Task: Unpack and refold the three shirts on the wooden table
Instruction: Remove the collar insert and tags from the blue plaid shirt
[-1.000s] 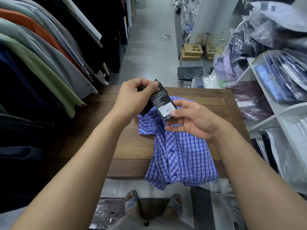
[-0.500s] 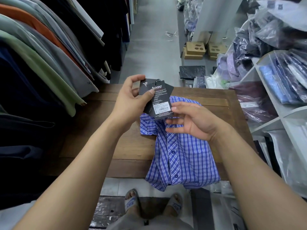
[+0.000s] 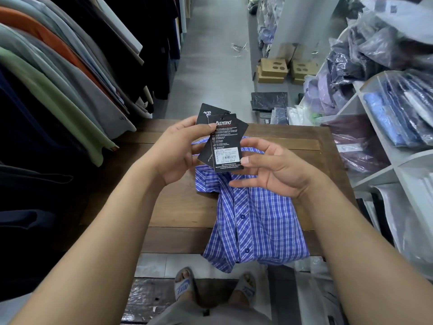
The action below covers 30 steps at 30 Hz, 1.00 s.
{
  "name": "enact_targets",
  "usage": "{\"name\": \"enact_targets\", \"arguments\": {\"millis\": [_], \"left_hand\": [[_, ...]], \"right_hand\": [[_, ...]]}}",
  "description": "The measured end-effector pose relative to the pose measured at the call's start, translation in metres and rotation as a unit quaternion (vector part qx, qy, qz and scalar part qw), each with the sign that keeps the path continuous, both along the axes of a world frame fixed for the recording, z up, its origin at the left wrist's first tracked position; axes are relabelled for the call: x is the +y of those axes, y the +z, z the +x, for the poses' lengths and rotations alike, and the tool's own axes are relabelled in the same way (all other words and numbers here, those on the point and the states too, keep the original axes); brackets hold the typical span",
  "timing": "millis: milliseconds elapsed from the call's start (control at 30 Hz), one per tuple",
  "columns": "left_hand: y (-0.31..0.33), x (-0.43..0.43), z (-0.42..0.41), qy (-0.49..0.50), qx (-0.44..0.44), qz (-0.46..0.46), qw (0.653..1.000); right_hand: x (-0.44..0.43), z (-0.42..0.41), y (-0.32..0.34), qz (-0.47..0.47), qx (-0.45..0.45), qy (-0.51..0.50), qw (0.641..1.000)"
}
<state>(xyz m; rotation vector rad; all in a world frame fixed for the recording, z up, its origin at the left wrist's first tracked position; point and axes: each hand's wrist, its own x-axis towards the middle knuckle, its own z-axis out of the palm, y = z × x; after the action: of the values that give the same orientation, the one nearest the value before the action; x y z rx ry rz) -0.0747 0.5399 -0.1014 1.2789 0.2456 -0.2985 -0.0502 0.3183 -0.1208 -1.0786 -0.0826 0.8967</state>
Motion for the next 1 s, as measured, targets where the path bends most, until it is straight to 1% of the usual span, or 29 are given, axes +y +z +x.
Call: {"name": "enact_targets", "arguments": {"millis": [133, 367, 600, 767, 867, 1000], "left_hand": [[0.004, 0.0, -0.001, -0.025, 0.009, -0.01, 1.0], [0.009, 0.0, -0.003, -0.036, 0.023, 0.005, 0.999], [0.009, -0.003, -0.007, -0.036, 0.026, 0.043, 0.998], [0.016, -0.006, -0.011, -0.049, 0.034, 0.102, 0.993], [0.02, -0.007, -0.013, -0.063, 0.028, 0.108, 0.992], [0.024, -0.007, -0.015, -0.062, 0.023, 0.1, 0.993]], "right_hand": [[-0.002, -0.001, -0.003, 0.028, 0.003, 0.022, 0.999], [-0.005, -0.001, -0.002, 0.019, -0.01, 0.03, 0.999], [-0.006, -0.004, -0.005, 0.02, -0.018, 0.029, 0.999], [-0.005, -0.005, -0.005, 0.031, -0.016, -0.008, 0.999], [-0.004, -0.005, -0.003, 0.039, -0.018, -0.027, 0.999], [-0.004, -0.006, 0.0, 0.043, -0.02, -0.029, 0.998]]}}
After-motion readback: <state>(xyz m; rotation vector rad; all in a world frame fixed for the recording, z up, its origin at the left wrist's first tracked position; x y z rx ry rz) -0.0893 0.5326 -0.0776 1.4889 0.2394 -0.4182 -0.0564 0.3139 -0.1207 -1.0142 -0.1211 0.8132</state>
